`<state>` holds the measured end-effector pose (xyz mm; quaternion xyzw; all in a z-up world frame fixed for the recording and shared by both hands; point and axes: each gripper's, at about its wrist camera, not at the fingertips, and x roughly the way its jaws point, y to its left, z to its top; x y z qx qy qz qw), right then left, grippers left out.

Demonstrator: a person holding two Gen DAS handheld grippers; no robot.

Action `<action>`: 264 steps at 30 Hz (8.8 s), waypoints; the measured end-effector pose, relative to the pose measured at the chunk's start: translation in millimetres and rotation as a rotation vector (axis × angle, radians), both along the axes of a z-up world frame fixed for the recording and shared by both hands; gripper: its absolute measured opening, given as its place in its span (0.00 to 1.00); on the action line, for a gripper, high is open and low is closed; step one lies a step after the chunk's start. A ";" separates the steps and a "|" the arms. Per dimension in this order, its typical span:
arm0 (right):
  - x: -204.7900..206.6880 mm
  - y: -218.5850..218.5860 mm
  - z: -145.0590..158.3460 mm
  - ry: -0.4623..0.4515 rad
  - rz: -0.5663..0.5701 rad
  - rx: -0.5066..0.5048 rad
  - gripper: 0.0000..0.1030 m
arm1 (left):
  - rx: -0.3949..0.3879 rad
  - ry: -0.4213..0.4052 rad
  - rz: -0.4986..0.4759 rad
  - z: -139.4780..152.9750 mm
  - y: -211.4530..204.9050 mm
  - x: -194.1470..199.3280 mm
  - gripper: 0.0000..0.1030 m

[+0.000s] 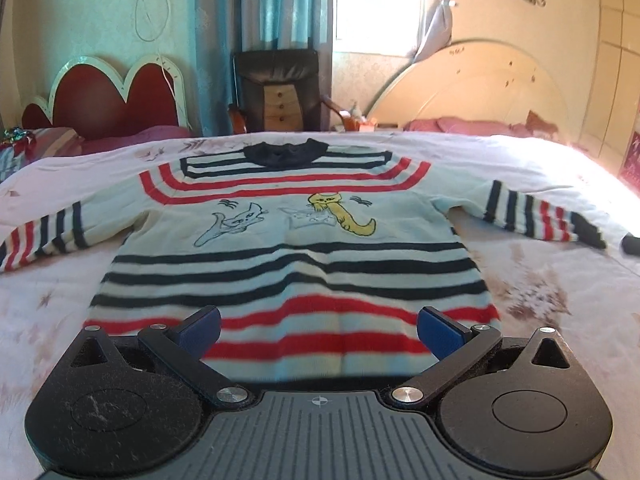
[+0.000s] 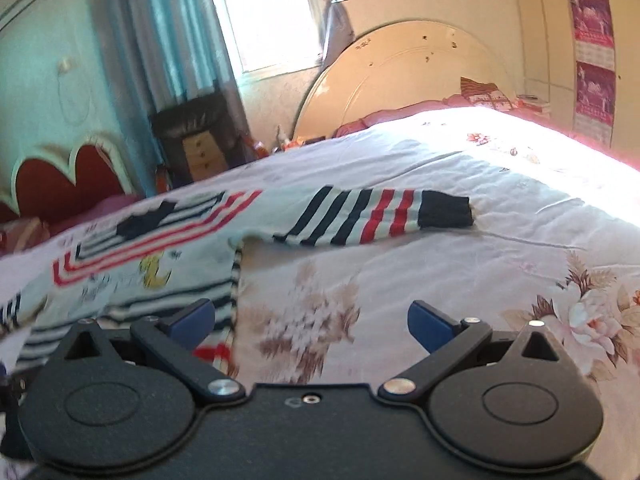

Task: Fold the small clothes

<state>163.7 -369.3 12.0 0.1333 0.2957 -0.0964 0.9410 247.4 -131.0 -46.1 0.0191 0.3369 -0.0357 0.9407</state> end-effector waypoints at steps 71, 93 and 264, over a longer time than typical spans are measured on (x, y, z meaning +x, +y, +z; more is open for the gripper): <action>228.5 234.9 -70.7 -0.015 0.436 0.056 0.33 | -0.380 0.052 0.063 -65.0 207.9 197.7 0.70; 184.5 44.2 -79.9 -0.034 -0.030 0.587 0.53 | -0.490 0.051 -0.048 -70.9 148.9 286.4 0.06; 289.9 134.8 -85.7 0.201 0.341 0.288 0.36 | 0.043 -0.053 0.079 -64.8 208.7 176.0 0.48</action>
